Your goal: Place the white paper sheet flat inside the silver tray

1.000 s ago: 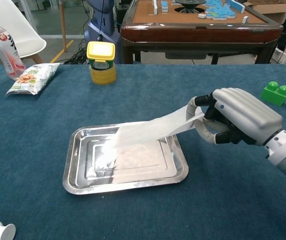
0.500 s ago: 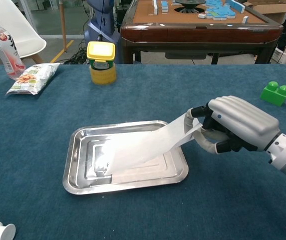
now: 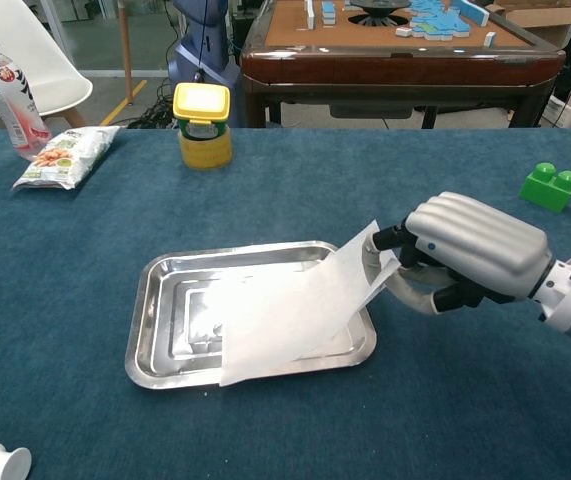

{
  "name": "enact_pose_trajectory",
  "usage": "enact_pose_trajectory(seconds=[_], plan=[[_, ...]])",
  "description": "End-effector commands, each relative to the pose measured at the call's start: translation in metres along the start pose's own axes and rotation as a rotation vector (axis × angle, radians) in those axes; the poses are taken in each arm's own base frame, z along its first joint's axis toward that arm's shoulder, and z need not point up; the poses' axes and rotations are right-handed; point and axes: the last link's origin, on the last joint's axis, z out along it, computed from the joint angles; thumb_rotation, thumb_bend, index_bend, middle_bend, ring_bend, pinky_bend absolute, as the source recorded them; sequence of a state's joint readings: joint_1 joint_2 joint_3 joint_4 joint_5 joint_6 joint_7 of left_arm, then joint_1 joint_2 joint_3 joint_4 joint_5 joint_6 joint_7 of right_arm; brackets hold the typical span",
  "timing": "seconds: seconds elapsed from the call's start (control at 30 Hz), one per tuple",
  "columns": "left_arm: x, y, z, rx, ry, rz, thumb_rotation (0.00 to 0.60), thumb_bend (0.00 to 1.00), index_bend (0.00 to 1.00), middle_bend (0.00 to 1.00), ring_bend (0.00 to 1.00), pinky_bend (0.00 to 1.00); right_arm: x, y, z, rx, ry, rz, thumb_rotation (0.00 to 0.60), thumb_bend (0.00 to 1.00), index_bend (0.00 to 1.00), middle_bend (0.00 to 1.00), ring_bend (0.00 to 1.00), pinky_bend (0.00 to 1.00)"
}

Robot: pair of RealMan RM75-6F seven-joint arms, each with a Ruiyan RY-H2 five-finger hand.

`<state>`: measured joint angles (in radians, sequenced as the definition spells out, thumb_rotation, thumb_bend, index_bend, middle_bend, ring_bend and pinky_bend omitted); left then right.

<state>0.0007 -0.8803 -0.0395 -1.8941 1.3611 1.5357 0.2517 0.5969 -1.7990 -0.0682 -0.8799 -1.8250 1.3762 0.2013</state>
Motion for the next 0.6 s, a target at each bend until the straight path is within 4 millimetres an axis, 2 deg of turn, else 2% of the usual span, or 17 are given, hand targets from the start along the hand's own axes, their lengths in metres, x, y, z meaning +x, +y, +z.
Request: enact_pose_trajectory(seconds=[0.03,0.6], plan=[[0.0,0.0,0.0,0.0,-0.001,0.0,0.6,0.29,0.3,0.35,0.29,0.51,0.001,0.001,0.002,0.017,0.009,-0.03,0.6,0.56,0.58,1.0,1.0,1.0],[0.0,0.0,0.0,0.001,-0.001,0.0,0.6,0.29,0.3,0.35,0.29,0.51,0.0,0.001,0.024,0.067,0.053,-0.117,0.6,0.55,0.58,1.0,1.0,1.0]])
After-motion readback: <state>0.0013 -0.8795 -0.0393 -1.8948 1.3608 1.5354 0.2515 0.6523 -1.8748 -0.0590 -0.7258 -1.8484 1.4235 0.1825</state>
